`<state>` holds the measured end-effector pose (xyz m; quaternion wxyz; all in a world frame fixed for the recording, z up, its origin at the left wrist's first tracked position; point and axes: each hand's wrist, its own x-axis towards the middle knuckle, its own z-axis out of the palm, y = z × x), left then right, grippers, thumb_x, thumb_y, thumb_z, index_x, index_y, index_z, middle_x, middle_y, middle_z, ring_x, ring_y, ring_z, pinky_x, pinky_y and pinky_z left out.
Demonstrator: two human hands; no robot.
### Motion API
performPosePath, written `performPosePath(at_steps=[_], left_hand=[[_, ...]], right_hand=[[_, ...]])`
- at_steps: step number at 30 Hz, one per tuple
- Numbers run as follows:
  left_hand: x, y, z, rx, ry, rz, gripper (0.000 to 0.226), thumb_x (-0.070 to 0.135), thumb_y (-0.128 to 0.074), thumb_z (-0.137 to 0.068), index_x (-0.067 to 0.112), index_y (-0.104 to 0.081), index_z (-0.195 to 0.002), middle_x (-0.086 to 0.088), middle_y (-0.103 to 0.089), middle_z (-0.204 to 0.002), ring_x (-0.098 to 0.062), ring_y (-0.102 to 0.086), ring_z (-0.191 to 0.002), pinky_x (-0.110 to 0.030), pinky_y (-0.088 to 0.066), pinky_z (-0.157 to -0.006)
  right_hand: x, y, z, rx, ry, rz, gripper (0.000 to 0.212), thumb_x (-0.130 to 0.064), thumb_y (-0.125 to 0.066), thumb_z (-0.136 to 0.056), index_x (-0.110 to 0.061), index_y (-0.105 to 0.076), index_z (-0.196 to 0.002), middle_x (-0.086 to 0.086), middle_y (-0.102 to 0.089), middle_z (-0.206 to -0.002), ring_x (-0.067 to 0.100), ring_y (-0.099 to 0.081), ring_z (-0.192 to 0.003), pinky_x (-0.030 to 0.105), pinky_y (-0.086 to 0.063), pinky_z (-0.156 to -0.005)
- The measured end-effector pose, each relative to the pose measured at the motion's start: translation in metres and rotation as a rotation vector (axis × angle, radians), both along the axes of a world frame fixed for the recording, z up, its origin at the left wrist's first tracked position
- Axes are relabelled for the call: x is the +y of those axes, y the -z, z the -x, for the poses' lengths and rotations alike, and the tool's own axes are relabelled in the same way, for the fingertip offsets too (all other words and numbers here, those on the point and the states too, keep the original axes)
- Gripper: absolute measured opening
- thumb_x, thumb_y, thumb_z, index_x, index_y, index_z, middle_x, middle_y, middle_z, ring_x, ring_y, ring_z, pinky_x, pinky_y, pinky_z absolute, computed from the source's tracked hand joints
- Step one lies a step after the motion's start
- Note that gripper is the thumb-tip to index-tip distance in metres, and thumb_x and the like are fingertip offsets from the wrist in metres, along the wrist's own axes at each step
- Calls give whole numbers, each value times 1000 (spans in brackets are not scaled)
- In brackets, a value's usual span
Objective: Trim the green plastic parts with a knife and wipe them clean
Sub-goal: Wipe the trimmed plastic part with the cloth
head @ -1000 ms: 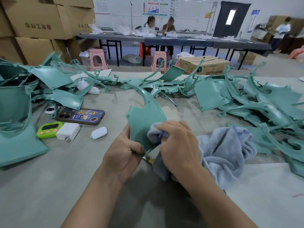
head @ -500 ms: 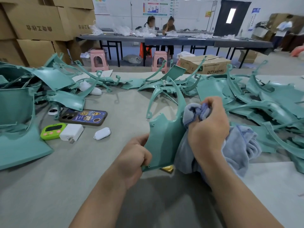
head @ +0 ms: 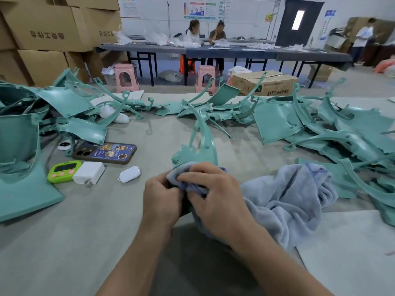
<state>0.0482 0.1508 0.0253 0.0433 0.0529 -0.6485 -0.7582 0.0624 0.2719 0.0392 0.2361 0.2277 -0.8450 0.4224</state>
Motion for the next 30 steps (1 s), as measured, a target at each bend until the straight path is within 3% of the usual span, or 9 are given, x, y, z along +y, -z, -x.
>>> performPosePath(at_steps=[2, 6, 10, 15, 17, 20, 22, 27, 30], left_hand=[[-4, -1, 3, 1, -6, 39, 62, -25, -51, -73, 28, -82, -79, -6, -76, -76, -21, -67, -68, -39, -60, -62], [-5, -8, 1, -53, 53, 70, 50, -19, -62, -67, 26, -83, -76, -9, -78, -81, -23, -70, -66, -35, -59, -62], [-6, -11, -2, -114, 150, 68, 44, -17, -64, -66, 21, -83, -78, -11, -78, -81, -25, -72, -65, -30, -57, -57], [-6, -15, -4, -142, 246, 69, 41, -16, -63, -66, 17, -83, -81, -12, -78, -82, -26, -74, -66, -27, -55, -54], [-6, -14, -4, -127, 270, 89, 40, -17, -63, -65, 16, -83, -79, -12, -78, -80, -27, -74, -65, -26, -55, -54], [-4, -13, -6, -65, 301, 106, 38, -10, -66, -59, 16, -83, -81, -13, -78, -83, -33, -76, -72, -33, -58, -60], [-2, -12, -9, -29, 293, 101, 39, -2, -66, -52, 16, -83, -82, -13, -78, -85, -35, -76, -75, -36, -59, -62], [-1, -11, -6, -23, 265, 88, 45, -18, -63, -64, 17, -83, -82, -14, -78, -84, -35, -76, -74, -35, -60, -59], [-1, -10, -5, -54, 279, 56, 47, -23, -59, -66, 14, -83, -85, -17, -78, -87, -37, -76, -76, -36, -60, -60]], right_hand=[[5, -2, 7, 80, 59, -51, 19, 4, -69, -82, -9, -80, -91, 4, -73, -97, 12, -62, -90, 17, -47, -87], [29, -9, 27, 92, 461, -106, 29, 9, -65, -81, -8, -79, -99, 9, -69, -98, 28, -61, -94, 37, -50, -82], [50, -16, 38, 122, 571, 38, 25, 7, -64, -85, -9, -78, -99, 7, -68, -98, 27, -60, -96, 21, -35, -80], [74, -28, 46, 152, 704, 221, 20, -4, -61, -91, -10, -73, -106, 3, -66, -105, 18, -58, -98, 19, -35, -85], [80, -34, 51, 141, 680, 169, 20, -4, -60, -92, -11, -73, -106, 3, -66, -107, 16, -56, -98, 20, -36, -84], [87, -36, 55, -68, 489, -10, 21, -6, -54, -96, -12, -72, -104, 6, -69, -96, 26, -59, -90, 34, -41, -75], [92, -34, 50, -119, 391, -24, 27, -5, -52, -94, -18, -73, -106, 5, -71, -95, 25, -61, -91, 34, -45, -77], [90, -29, 36, -127, 366, -61, 32, -9, -62, -95, -27, -76, -118, -5, -65, -105, 1, -51, -90, 3, -35, -75], [88, -27, 33, -222, 401, -122, 28, -14, -60, -98, -28, -76, -115, -3, -62, -105, 12, -55, -92, 24, -42, -79]])
